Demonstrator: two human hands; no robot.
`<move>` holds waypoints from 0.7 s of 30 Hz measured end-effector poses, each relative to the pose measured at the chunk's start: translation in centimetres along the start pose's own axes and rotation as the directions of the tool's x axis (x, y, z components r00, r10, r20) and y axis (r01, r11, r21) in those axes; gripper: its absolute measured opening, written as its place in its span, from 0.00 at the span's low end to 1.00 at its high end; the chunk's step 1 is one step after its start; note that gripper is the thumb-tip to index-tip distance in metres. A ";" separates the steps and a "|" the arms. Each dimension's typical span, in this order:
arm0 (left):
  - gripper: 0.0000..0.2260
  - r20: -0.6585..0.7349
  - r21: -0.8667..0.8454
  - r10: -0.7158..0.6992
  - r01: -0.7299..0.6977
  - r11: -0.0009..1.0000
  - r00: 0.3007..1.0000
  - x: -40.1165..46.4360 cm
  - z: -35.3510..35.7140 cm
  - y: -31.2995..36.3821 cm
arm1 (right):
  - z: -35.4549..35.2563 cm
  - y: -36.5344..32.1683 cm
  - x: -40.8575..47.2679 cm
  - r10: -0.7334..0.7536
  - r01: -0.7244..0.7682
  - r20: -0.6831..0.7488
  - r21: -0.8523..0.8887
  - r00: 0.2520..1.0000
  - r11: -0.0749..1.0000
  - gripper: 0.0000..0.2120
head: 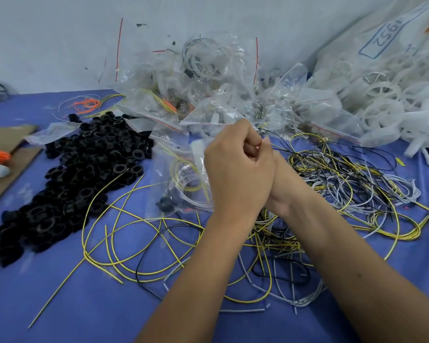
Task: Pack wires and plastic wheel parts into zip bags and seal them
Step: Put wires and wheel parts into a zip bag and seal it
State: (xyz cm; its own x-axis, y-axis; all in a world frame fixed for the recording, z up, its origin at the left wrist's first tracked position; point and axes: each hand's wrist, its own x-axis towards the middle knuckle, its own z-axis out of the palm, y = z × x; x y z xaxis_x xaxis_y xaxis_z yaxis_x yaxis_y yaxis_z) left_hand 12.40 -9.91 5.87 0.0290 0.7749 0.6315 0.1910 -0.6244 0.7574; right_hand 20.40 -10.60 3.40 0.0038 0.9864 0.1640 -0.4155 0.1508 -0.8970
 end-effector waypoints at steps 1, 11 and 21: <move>0.10 -0.001 0.003 0.001 -0.001 1.000 1.000 0.0 0.0 0.0 | -0.2 0.0 -0.2 0.021 -0.023 0.040 0.056 0.999 0.998 0.21; 0.11 0.030 0.040 -0.065 0.064 0.997 0.997 -0.2 1.0 -1.3 | -1.1 -1.5 -1.5 -0.002 0.029 0.054 -0.506 0.999 0.862 0.20; 0.09 0.229 0.265 -0.010 -0.053 0.963 0.973 -1.6 7.7 1.5 | -14.8 -8.2 -3.1 -0.603 -0.515 -0.440 -0.855 0.666 0.056 0.10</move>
State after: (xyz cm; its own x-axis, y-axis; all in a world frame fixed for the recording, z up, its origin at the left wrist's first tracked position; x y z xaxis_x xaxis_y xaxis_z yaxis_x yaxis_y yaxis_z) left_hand 20.21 -11.28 4.73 0.2509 0.7829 0.5693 0.4423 -0.6159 0.6520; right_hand 37.26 -13.89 4.14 0.6535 0.5941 0.4690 0.7527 -0.4440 -0.4861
